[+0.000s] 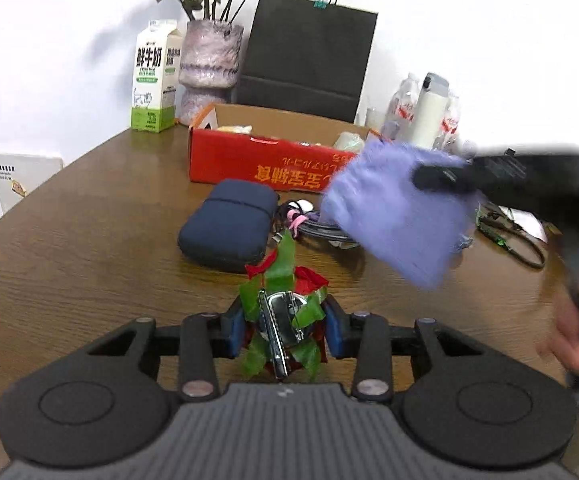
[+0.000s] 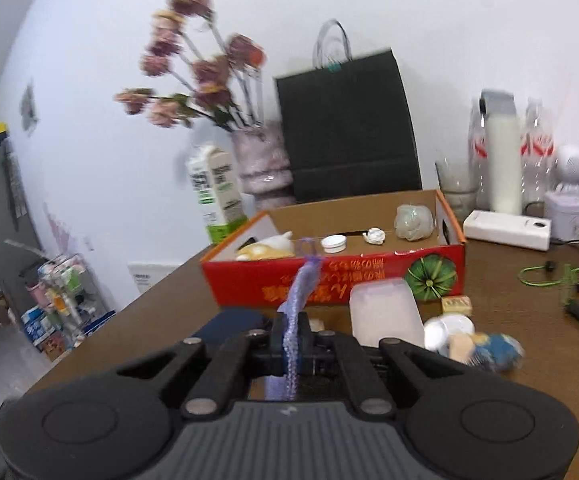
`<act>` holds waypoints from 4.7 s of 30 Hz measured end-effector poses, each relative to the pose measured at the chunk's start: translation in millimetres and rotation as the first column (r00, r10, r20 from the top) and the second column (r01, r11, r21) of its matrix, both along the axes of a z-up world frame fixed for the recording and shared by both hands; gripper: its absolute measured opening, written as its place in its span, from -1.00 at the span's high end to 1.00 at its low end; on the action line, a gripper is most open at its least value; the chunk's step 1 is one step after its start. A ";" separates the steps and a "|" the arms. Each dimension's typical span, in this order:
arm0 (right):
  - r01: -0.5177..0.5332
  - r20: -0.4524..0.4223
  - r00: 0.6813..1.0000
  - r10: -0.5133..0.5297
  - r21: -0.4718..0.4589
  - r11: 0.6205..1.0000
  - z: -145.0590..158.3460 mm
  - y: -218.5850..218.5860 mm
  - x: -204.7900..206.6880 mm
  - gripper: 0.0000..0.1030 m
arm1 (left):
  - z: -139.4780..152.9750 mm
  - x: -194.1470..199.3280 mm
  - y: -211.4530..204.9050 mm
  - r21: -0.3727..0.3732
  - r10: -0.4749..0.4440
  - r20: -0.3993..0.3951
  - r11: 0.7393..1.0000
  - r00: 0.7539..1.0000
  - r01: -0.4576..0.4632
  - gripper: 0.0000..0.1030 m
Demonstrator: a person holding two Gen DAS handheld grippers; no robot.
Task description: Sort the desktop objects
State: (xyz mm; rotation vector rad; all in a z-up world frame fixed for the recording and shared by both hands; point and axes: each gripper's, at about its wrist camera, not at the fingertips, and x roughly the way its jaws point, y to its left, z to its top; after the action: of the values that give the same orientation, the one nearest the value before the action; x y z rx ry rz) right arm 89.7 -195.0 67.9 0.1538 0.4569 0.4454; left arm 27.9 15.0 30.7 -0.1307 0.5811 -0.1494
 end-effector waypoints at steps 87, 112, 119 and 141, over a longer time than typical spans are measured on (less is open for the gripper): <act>0.041 -0.134 0.989 -0.066 -0.179 0.983 -20.8 -25.9 20.4 -0.71 | 11.5 43.1 -8.4 0.143 0.070 -0.034 0.988 0.997 -0.065 -1.00; 0.044 -0.158 0.986 -0.061 -0.108 0.993 -60.5 -25.4 -55.2 -0.92 | -22.9 1.4 -11.8 0.162 -0.007 -0.085 0.987 0.996 0.020 -1.00; 0.016 -0.219 0.975 -0.027 -0.051 0.999 -61.1 -32.4 -44.0 -0.85 | -24.1 5.6 -13.4 0.173 -0.001 -0.103 0.985 0.995 0.019 -1.00; -0.140 -0.108 0.987 0.115 -0.252 0.958 -25.7 54.5 110.2 0.36 | 9.9 141.2 24.1 0.158 0.028 -0.039 0.987 0.999 -0.022 -0.73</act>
State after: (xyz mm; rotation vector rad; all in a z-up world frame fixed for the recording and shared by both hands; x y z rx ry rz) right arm 199.9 -140.5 42.2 -0.1093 0.6142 0.5021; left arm 169.0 39.1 40.6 0.0126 0.6301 -0.0760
